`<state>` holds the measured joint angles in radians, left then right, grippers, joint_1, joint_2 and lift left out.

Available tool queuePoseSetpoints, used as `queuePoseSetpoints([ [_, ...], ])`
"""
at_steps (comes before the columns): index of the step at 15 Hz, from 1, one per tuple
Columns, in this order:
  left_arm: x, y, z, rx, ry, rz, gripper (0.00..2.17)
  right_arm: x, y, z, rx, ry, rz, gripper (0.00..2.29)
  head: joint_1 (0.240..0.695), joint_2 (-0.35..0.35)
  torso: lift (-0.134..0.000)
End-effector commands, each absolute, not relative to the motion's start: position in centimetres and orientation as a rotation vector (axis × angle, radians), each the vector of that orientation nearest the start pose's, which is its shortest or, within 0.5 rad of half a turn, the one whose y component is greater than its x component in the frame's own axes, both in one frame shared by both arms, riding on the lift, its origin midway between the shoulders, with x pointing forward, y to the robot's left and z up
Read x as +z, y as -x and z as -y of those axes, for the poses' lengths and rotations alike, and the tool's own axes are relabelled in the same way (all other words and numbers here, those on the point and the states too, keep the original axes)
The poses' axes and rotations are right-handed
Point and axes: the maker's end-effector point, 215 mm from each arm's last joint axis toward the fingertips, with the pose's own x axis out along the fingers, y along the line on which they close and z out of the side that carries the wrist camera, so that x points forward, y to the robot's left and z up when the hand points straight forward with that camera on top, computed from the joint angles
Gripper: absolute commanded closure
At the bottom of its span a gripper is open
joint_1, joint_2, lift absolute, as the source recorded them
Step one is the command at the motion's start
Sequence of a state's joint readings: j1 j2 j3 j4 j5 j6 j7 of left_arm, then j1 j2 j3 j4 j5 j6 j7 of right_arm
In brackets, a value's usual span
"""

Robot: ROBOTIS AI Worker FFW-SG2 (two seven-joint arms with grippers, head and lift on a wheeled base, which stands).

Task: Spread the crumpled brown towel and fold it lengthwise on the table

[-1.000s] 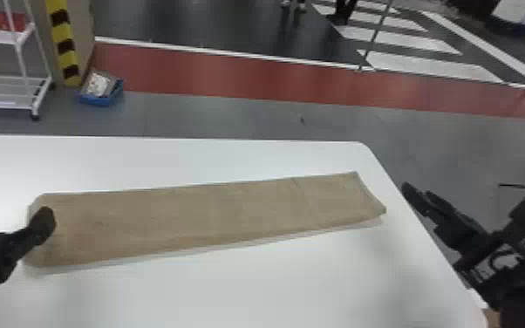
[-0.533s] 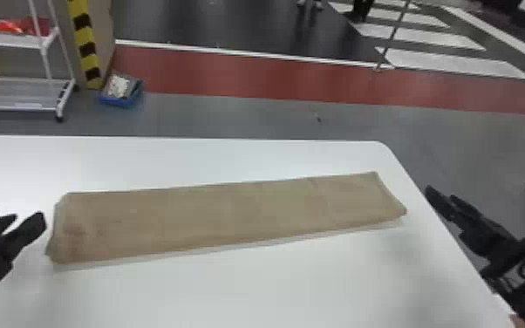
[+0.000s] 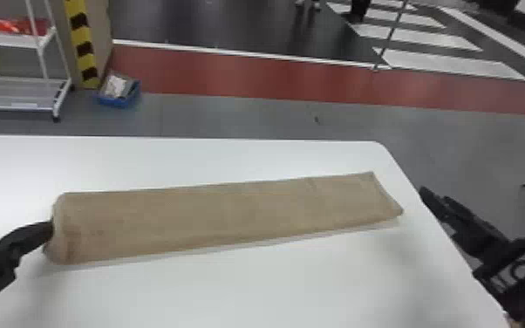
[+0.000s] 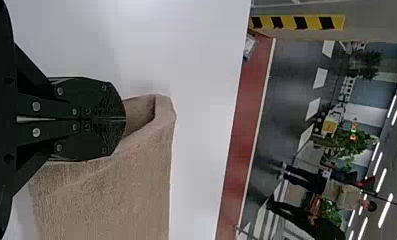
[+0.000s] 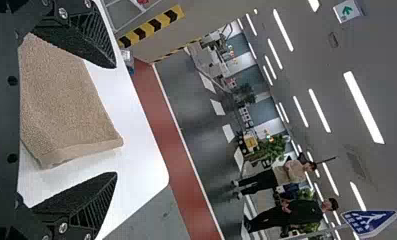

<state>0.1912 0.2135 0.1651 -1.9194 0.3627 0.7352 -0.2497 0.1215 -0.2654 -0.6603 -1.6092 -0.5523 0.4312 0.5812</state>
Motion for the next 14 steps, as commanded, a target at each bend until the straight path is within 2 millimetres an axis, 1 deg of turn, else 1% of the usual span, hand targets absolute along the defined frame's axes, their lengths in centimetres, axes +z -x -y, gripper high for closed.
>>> queuePoseSetpoints([
  [1, -43.3, -50.4, -24.8, -0.263, 0.214, -0.524, 1.84, -35.2, -48.2, 52.1, 0.024, -0.4, -0.127, 0.13, 0.695, -0.273, -0.125],
  [3, -42.8, -51.0, -22.6, -0.3, 0.218, -0.516, 1.84, -35.2, -47.8, 52.5, 0.017, -0.407, -0.121, 0.13, 0.695, -0.29, -0.125],
  [4, -42.7, -51.2, -21.9, -0.31, 0.212, -0.516, 1.84, -35.3, -47.6, 52.7, 0.014, -0.408, -0.125, 0.13, 0.695, -0.3, -0.125],
  [5, -42.6, -51.7, -21.2, -0.317, 0.204, -0.515, 1.84, -35.3, -47.3, 53.3, 0.005, -0.409, -0.121, 0.13, 0.695, -0.309, -0.125],
  [7, -42.7, -52.7, -21.0, -0.3, 0.158, -0.518, 1.84, -35.0, -46.9, 53.9, -0.003, -0.412, -0.112, 0.13, 0.695, -0.337, -0.125],
  [9, -42.8, -53.6, -21.6, -0.277, 0.137, -0.52, 1.84, -34.8, -46.4, 54.5, -0.01, -0.417, -0.105, 0.13, 0.695, -0.345, -0.125],
  [11, -42.9, -54.6, -22.6, -0.228, 0.103, -0.506, 1.84, -34.8, -46.1, 54.7, -0.011, -0.419, -0.101, 0.13, 0.695, -0.349, -0.125],
  [14, -41.9, -56.1, -24.1, -0.177, 0.075, -0.455, 1.84, -34.9, -45.8, 55.0, -0.016, -0.42, -0.106, 0.13, 0.695, -0.335, -0.125],
])
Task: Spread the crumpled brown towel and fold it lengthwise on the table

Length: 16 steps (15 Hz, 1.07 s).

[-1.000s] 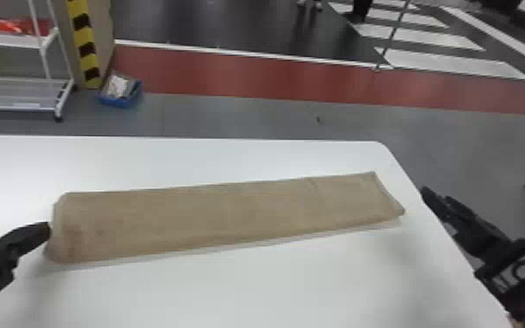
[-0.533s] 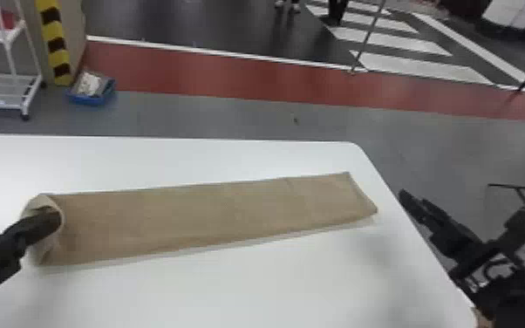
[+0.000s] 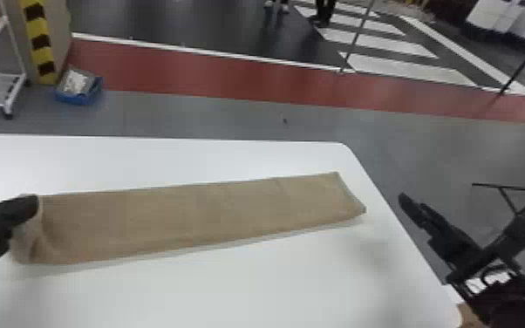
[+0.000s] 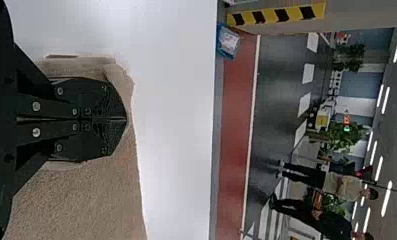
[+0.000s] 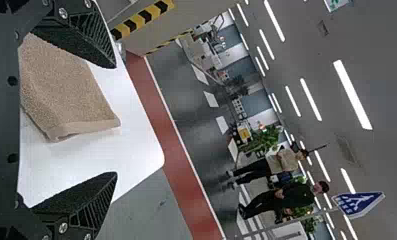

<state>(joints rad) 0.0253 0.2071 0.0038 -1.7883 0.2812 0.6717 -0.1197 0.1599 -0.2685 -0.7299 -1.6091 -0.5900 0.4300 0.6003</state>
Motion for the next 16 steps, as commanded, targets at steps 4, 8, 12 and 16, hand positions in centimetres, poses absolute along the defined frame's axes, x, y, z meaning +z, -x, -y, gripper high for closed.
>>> queuePoseSetpoints([
  [4, -39.4, -58.2, -25.2, -0.142, 0.064, -0.315, 1.84, -34.0, -45.7, 55.3, -0.016, -0.412, -0.099, 0.13, 0.695, -0.316, -0.125],
  [8, -37.5, -57.8, -24.6, -0.167, 0.078, -0.219, 1.84, -33.8, -45.9, 55.5, -0.016, -0.406, -0.098, 0.13, 0.695, -0.314, -0.125],
  [12, -38.9, -56.5, -25.4, -0.151, 0.051, -0.277, 1.84, -33.6, -46.3, 55.4, -0.013, -0.407, -0.094, 0.13, 0.695, -0.316, -0.125],
  [16, -39.4, -55.6, -26.3, -0.13, 0.037, -0.348, 1.7, -34.3, -46.7, 54.8, -0.007, -0.399, -0.105, 0.13, 0.695, -0.31, -0.125],
])
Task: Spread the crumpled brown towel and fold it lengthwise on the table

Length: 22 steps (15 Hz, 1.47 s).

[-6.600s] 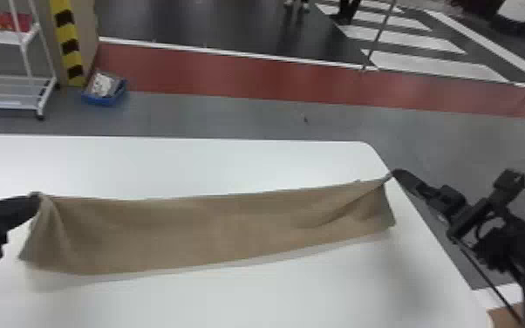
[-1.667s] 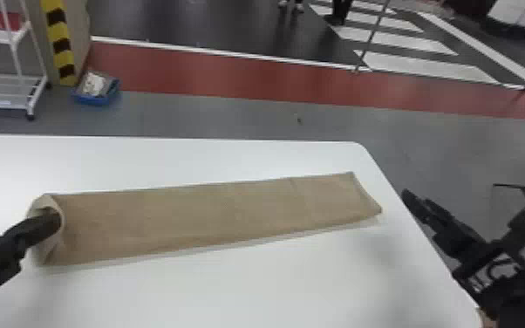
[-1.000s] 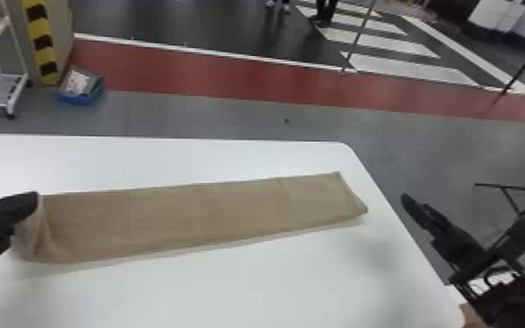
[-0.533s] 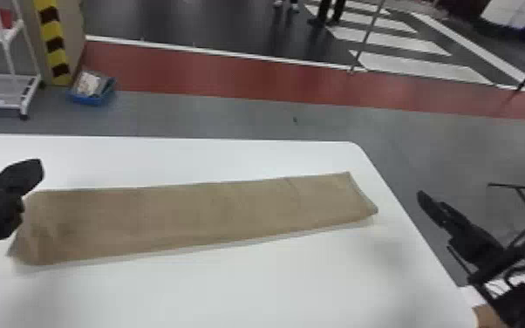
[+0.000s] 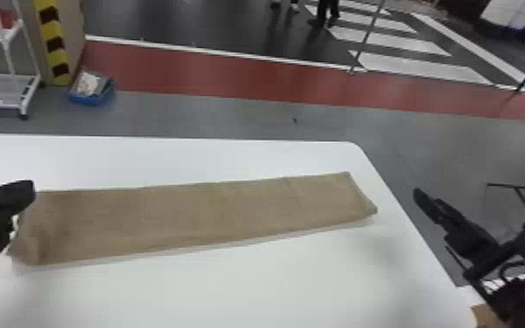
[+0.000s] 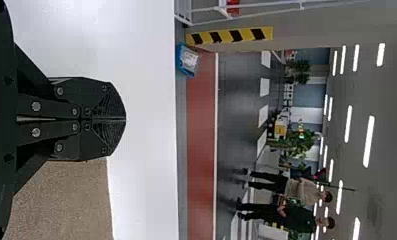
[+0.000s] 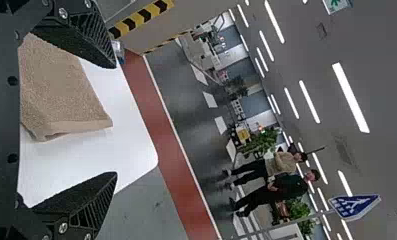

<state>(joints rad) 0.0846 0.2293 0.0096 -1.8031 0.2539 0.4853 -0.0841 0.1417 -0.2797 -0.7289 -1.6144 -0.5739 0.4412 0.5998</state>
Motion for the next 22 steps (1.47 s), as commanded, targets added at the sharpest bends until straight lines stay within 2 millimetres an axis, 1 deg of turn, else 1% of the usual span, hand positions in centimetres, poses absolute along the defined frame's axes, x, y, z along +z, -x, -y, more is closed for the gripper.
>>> queuePoseSetpoints([
  [1, -39.0, -55.6, -26.7, -0.119, 0.034, -0.335, 1.35, -34.4, -46.7, 54.8, -0.007, -0.399, -0.105, 0.13, 0.695, -0.307, -0.125],
  [2, -38.7, -55.7, -27.2, -0.101, 0.018, -0.323, 1.04, -34.4, -46.7, 54.9, -0.009, -0.4, -0.105, 0.13, 0.695, -0.304, -0.125],
  [3, -38.6, -55.8, -28.2, -0.083, -0.012, -0.321, 1.03, -34.4, -46.5, 55.1, -0.013, -0.402, -0.105, 0.13, 0.695, -0.297, -0.125],
  [5, -39.3, -55.7, -29.9, -0.07, -0.062, -0.337, 1.06, -34.3, -46.3, 55.4, -0.016, -0.406, -0.1, 0.13, 0.695, -0.289, -0.125],
  [6, -39.8, -55.6, -30.2, -0.078, -0.072, -0.348, 1.06, -34.3, -46.2, 55.4, -0.017, -0.407, -0.1, 0.13, 0.695, -0.285, -0.125],
  [7, -40.4, -55.4, -30.5, -0.09, -0.089, -0.363, 1.34, -34.4, -46.2, 55.4, -0.017, -0.408, -0.1, 0.13, 0.695, -0.28, -0.125],
  [8, -41.0, -55.1, -30.5, -0.098, -0.107, -0.377, 1.41, -34.5, -46.3, 55.1, -0.013, -0.41, -0.102, 0.13, 0.695, -0.275, -0.125],
  [10, -42.4, -54.3, -29.3, -0.164, -0.105, -0.409, 1.41, -34.6, -46.4, 54.8, -0.009, -0.413, -0.103, 0.13, 0.695, -0.269, -0.125],
  [12, -42.6, -53.8, -27.6, -0.239, -0.075, -0.415, 1.41, -34.6, -46.4, 54.7, -0.007, -0.414, -0.103, 0.13, 0.695, -0.274, -0.125],
  [14, -42.5, -53.6, -26.5, -0.284, -0.059, -0.415, 1.41, -34.6, -46.2, 54.7, -0.009, -0.416, -0.103, 0.13, 0.695, -0.291, -0.125],
  [15, -42.7, -53.4, -25.9, -0.304, -0.05, -0.426, 1.41, -34.7, -46.0, 55.0, -0.013, -0.417, -0.104, 0.13, 0.695, -0.297, -0.125],
  [16, -42.7, -53.3, -25.7, -0.31, -0.046, -0.426, 1.41, -34.7, -45.7, 55.3, -0.019, -0.417, -0.103, 0.13, 0.695, -0.303, -0.125],
  [17, -43.2, -53.1, -25.6, -0.309, -0.05, -0.447, 1.41, -34.6, -45.5, 55.5, -0.022, -0.419, -0.099, 0.13, 0.695, -0.309, -0.125],
  [19, -43.6, -52.8, -26.1, -0.299, -0.085, -0.464, 1.41, -34.5, -45.3, 55.7, -0.018, -0.426, -0.094, 0.13, 0.695, -0.32, -0.125],
  [20, -44.1, -52.3, -26.6, -0.295, -0.089, -0.49, 1.41, -34.4, -45.2, 55.9, -0.021, -0.423, -0.094, 0.13, 0.695, -0.322, -0.125],
  [22, -44.4, -51.0, -26.2, -0.315, -0.082, -0.526, 1.41, -34.5, -45.2, 55.8, -0.022, -0.424, -0.095, 0.13, 0.695, -0.324, -0.125],
])
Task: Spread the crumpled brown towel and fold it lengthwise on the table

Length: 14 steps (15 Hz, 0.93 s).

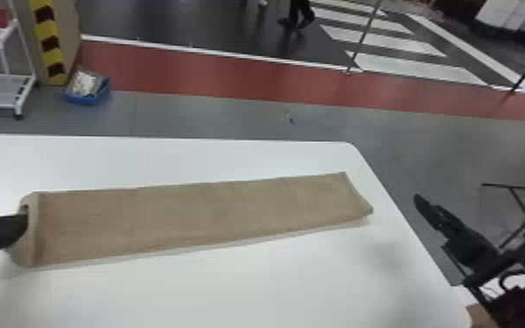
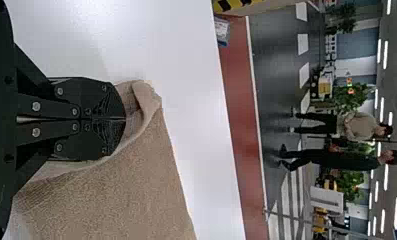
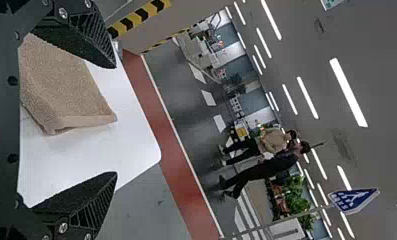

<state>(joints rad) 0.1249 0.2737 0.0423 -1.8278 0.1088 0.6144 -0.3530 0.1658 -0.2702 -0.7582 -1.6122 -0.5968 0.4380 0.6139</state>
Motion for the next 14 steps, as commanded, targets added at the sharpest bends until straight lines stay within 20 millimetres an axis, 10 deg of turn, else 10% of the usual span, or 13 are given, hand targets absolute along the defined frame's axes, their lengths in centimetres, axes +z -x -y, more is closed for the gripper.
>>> queuePoseSetpoints([
  [1, -44.8, -50.7, -26.0, -0.317, -0.081, -0.538, 1.41, -34.6, -45.2, 55.6, -0.018, -0.426, -0.097, 0.13, 0.695, -0.327, -0.125],
  [8, -43.8, -54.2, -20.2, -0.249, -0.178, -0.441, 1.41, -33.9, -43.2, 56.9, -0.037, -0.436, -0.087, 0.13, 0.695, -0.349, -0.125],
  [14, -43.7, -55.7, -20.3, -0.147, -0.29, -0.404, 1.41, -33.4, -41.9, 58.5, -0.051, -0.451, -0.072, 0.13, 0.695, -0.35, -0.125],
])
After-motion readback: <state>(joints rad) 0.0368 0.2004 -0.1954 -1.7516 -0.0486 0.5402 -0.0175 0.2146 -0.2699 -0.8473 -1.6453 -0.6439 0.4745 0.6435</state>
